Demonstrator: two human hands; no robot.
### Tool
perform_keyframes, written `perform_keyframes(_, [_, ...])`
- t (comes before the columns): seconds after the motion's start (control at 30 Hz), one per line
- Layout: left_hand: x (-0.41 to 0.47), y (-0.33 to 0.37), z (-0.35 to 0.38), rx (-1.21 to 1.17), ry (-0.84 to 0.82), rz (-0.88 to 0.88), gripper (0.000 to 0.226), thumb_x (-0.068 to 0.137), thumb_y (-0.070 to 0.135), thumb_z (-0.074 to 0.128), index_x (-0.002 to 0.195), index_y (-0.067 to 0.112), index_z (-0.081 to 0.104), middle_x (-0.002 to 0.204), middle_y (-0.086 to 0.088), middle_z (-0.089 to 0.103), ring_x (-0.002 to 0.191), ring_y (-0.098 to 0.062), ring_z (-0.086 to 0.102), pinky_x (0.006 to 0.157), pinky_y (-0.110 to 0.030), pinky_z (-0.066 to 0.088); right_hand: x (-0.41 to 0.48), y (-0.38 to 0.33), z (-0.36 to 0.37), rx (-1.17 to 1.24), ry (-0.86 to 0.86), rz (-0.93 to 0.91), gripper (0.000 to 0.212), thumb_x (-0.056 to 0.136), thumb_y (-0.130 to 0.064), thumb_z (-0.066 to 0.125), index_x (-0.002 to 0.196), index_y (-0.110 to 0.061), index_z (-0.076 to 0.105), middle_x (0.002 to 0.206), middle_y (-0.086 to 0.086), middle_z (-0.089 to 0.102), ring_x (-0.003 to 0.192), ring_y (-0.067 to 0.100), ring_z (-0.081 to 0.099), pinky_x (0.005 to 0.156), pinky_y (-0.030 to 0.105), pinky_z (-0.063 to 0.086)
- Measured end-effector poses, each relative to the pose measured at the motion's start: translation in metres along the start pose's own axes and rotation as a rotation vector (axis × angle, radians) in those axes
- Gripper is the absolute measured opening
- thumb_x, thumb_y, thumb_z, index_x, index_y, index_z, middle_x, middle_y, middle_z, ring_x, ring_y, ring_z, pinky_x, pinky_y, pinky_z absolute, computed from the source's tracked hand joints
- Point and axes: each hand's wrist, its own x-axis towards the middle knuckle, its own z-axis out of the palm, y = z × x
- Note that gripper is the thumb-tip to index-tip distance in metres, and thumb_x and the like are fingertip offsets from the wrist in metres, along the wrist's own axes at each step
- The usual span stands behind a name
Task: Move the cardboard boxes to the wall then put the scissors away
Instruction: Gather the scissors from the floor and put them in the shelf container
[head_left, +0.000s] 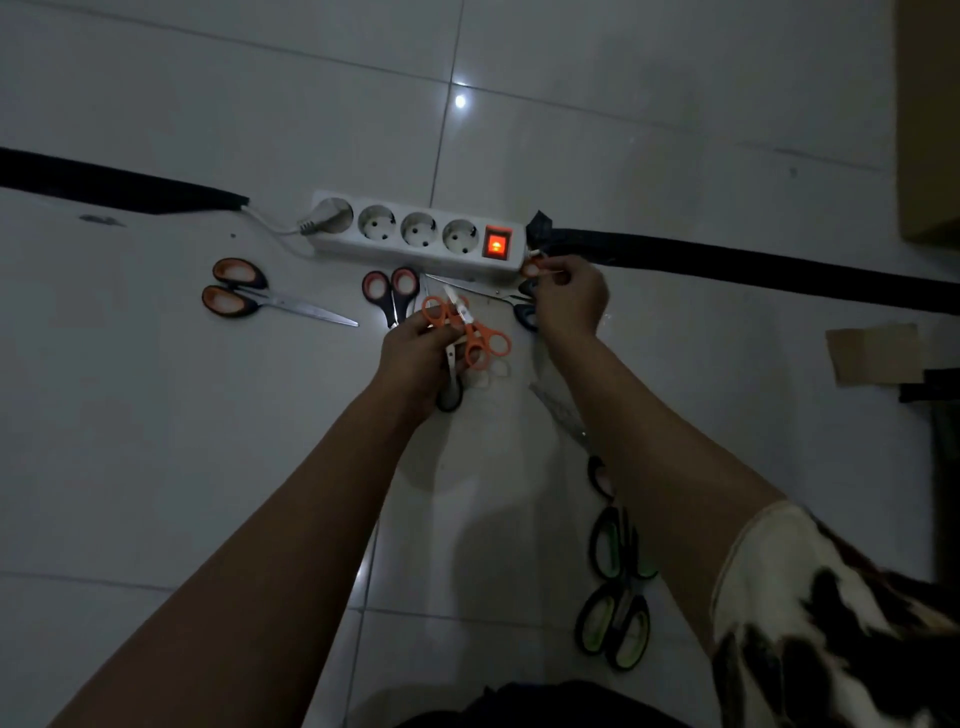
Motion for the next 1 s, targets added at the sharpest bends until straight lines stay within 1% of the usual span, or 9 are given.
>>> perform_keyframes(0.1, [0.003, -0.002, 0.012, -0.071, -0.032, -0.031, 0.022, 0.093, -0.007, 0.047, 0.102, 0.006, 0.063, 0.085, -0.009, 0.065, 0.063, -0.012, 0.066, 0.055, -0.02, 0.054, 0.026, 0.005, -0.009, -0.167, 0.08, -0.014, 0.03, 0.09, 0.005, 0.044, 0.108, -0.004, 0.066, 0.117, 0.015, 0.06, 0.105, 0.027, 0.058, 0.078, 0.019, 0.036])
perform_keyframes(0.23, [0.006, -0.009, 0.02, -0.121, -0.084, -0.102, 0.015, 0.096, 0.008, 0.046, 0.1, 0.011, 0.059, 0.087, -0.007, 0.065, 0.073, -0.016, 0.062, 0.059, -0.021, 0.05, 0.043, 0.012, -0.015, -0.333, 0.05, -0.072, 0.03, 0.093, 0.005, 0.04, 0.113, -0.003, 0.061, 0.125, 0.016, 0.051, 0.098, 0.023, 0.052, 0.075, 0.016, 0.029])
perform_keyframes(0.33, [0.007, -0.017, 0.021, -0.061, -0.115, -0.105, 0.011, 0.093, 0.008, 0.054, 0.095, 0.014, 0.062, 0.089, -0.006, 0.065, 0.078, -0.016, 0.06, 0.072, -0.028, 0.047, 0.051, 0.013, -0.019, -0.355, -0.014, -0.106, 0.026, 0.09, 0.004, 0.046, 0.105, -0.004, 0.066, 0.12, 0.015, 0.059, 0.104, 0.024, 0.057, 0.074, 0.014, 0.031])
perform_keyframes(0.4, [0.01, -0.022, 0.019, -0.024, -0.111, -0.077, 0.018, 0.088, 0.001, 0.06, 0.102, 0.01, 0.065, 0.088, -0.006, 0.066, 0.079, -0.017, 0.061, 0.077, -0.03, 0.048, 0.052, 0.011, -0.023, -0.377, -0.044, -0.121, 0.02, 0.088, -0.001, 0.053, 0.097, -0.005, 0.07, 0.109, 0.014, 0.066, 0.1, 0.023, 0.061, 0.072, 0.016, 0.034])
perform_keyframes(0.5, [0.013, -0.025, 0.02, 0.021, -0.075, -0.054, 0.024, 0.086, -0.002, 0.063, 0.107, 0.007, 0.066, 0.086, -0.004, 0.068, 0.077, -0.014, 0.064, 0.07, -0.025, 0.051, 0.046, 0.009, -0.025, -0.375, -0.115, -0.136, 0.011, 0.086, -0.012, 0.064, 0.093, -0.007, 0.072, 0.096, 0.01, 0.069, 0.089, 0.018, 0.062, 0.068, 0.018, 0.036])
perform_keyframes(0.67, [0.012, -0.029, 0.024, 0.081, -0.019, -0.032, 0.01, 0.088, -0.003, 0.06, 0.088, 0.006, 0.066, 0.076, -0.005, 0.066, 0.071, -0.015, 0.062, 0.065, -0.023, 0.053, 0.033, 0.012, -0.023, -0.438, -0.217, -0.12, 0.009, 0.083, -0.013, 0.072, 0.082, -0.004, 0.07, 0.086, 0.011, 0.069, 0.081, 0.018, 0.063, 0.07, 0.027, 0.05])
perform_keyframes(0.77, [0.009, -0.031, 0.023, 0.054, 0.01, -0.059, 0.012, 0.09, -0.004, 0.058, 0.086, 0.005, 0.065, 0.074, -0.007, 0.066, 0.071, -0.019, 0.065, 0.062, -0.025, 0.057, 0.025, 0.012, -0.024, -0.419, -0.303, -0.079, 0.03, 0.08, -0.016, 0.076, 0.106, -0.004, 0.064, 0.101, 0.009, 0.065, 0.091, 0.018, 0.06, 0.073, 0.03, 0.049])
perform_keyframes(0.87, [0.005, -0.032, 0.019, 0.048, 0.006, -0.09, 0.008, 0.091, -0.002, 0.057, 0.09, 0.003, 0.064, 0.079, -0.01, 0.068, 0.074, -0.022, 0.069, 0.069, -0.029, 0.059, 0.018, 0.012, -0.021, -0.474, -0.402, -0.195, 0.059, 0.08, -0.025, 0.075, 0.131, -0.015, 0.048, 0.123, 0.01, 0.054, 0.108, 0.024, 0.055, 0.077, 0.026, 0.041])
perform_keyframes(1.0, [0.006, -0.033, 0.01, 0.003, 0.008, -0.096, 0.009, 0.09, -0.002, 0.06, 0.098, 0.0, 0.064, 0.081, -0.01, 0.071, 0.072, -0.019, 0.071, 0.071, -0.029, 0.06, 0.003, 0.014, -0.02, -0.546, -0.355, -0.242, 0.035, 0.086, -0.032, 0.067, 0.114, -0.014, 0.055, 0.116, 0.012, 0.048, 0.096, 0.025, 0.053, 0.072, 0.027, 0.038])
